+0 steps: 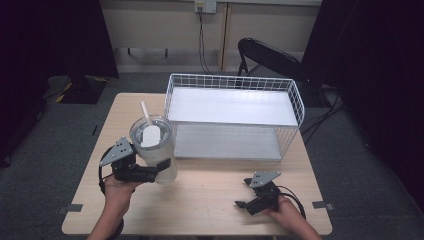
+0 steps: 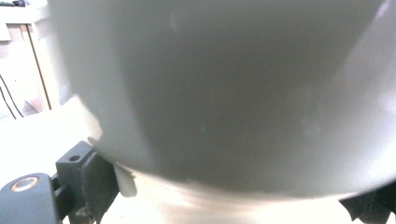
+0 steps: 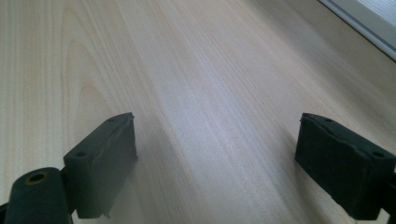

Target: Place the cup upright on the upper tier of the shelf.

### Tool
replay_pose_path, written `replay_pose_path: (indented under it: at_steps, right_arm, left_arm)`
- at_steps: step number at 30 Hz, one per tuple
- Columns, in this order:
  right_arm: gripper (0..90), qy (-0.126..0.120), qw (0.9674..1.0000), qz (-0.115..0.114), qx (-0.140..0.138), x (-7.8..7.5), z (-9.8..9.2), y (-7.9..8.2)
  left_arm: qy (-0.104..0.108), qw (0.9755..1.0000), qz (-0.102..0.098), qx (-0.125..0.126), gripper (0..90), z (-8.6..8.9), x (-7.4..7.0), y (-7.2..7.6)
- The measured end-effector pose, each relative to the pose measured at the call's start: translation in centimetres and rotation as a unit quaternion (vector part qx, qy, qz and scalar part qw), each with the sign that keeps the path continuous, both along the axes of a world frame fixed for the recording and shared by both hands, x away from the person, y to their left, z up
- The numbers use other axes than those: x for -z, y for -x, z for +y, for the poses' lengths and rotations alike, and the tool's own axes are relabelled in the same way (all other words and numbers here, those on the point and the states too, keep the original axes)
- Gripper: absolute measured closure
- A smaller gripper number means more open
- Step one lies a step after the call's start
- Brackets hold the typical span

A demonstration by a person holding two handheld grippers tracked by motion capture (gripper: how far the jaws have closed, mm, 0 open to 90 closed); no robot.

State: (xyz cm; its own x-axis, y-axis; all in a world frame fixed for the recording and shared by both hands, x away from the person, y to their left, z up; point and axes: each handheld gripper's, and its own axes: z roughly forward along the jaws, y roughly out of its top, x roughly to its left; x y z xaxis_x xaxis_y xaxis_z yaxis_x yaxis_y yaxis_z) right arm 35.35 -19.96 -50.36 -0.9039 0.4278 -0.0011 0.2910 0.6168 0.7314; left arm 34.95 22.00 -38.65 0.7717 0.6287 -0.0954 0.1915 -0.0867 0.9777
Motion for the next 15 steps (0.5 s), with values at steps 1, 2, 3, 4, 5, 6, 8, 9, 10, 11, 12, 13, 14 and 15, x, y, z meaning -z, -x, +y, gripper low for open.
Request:
replay_pose_path:
  at_steps: [1, 2, 3, 4, 5, 6, 8, 9, 10, 11, 12, 13, 14, 15]
  right_arm:
    - [11.9, 0.000, 1.0000, 0.000, 0.000, 0.0, 0.0, 0.0]
    - [11.9, 0.000, 1.0000, 0.000, 0.000, 0.0, 0.0, 0.0]
    - [11.9, 0.000, 1.0000, 0.000, 0.000, 0.0, 0.0, 0.0]
    - [12.0, 0.000, 1.0000, 0.000, 0.000, 0.0, 0.0, 0.0]
    - [12.0, 0.000, 1.0000, 0.000, 0.000, 0.0, 0.0, 0.0]
    - [12.0, 0.000, 1.0000, 0.000, 0.000, 0.0, 0.0, 0.0]
    - [12.0, 0.000, 1.0000, 0.000, 0.000, 0.0, 0.0, 0.0]
    - [12.0, 0.000, 1.0000, 0.000, 0.000, 0.0, 0.0, 0.0]
    - [11.9, 0.000, 1.0000, 0.000, 0.000, 0.0, 0.0, 0.0]
    - [11.9, 0.000, 1.0000, 0.000, 0.000, 0.0, 0.0, 0.0]
    - [11.9, 0.000, 1.0000, 0.000, 0.000, 0.0, 0.0, 0.0]
    - [12.0, 0.000, 1.0000, 0.000, 0.000, 0.0, 0.0, 0.0]
    - [12.0, 0.000, 1.0000, 0.000, 0.000, 0.0, 0.0, 0.0]
    - [11.9, 0.000, 1.0000, 0.000, 0.000, 0.0, 0.0, 0.0]
  left_arm:
    - [-0.001, 1.0000, 0.000, 0.004, 9.0, -0.2, -0.3, -0.2]
    - [-0.001, 1.0000, 0.000, 0.004, 9.0, -0.2, -0.3, -0.2]
    - [-0.004, 1.0000, -0.001, 0.006, 9.0, -0.4, -0.7, -0.4]
    - [-0.004, 1.0000, 0.000, 0.006, 9.0, -0.5, -0.9, -0.4]
    - [-0.003, 0.9999, 0.002, 0.009, 9.0, -0.6, -1.1, -0.5]
    - [-0.003, 0.9999, 0.002, 0.009, 9.0, -0.6, -1.1, -0.5]
    - [-0.003, 0.9999, 0.005, 0.010, 9.0, -0.9, -1.5, -0.7]
    - [-0.003, 0.9999, 0.006, 0.013, 9.0, -1.1, -1.8, -0.9]
    - [-0.003, 0.9999, 0.006, 0.013, 9.0, -1.1, -1.8, -0.9]
    - [-0.002, 0.9998, 0.009, 0.016, 9.0, -1.4, -2.1, -1.0]
    - [-0.002, 0.9998, 0.009, 0.016, 9.0, -1.4, -2.1, -1.0]
    - [-0.002, 0.9998, 0.010, 0.018, 9.0, -1.6, -2.4, -1.2]
    - [-0.002, 0.9998, 0.010, 0.018, 9.0, -1.6, -2.4, -1.2]
    - [-0.001, 0.9997, 0.013, 0.019, 9.1, -1.7, -2.6, -1.3]
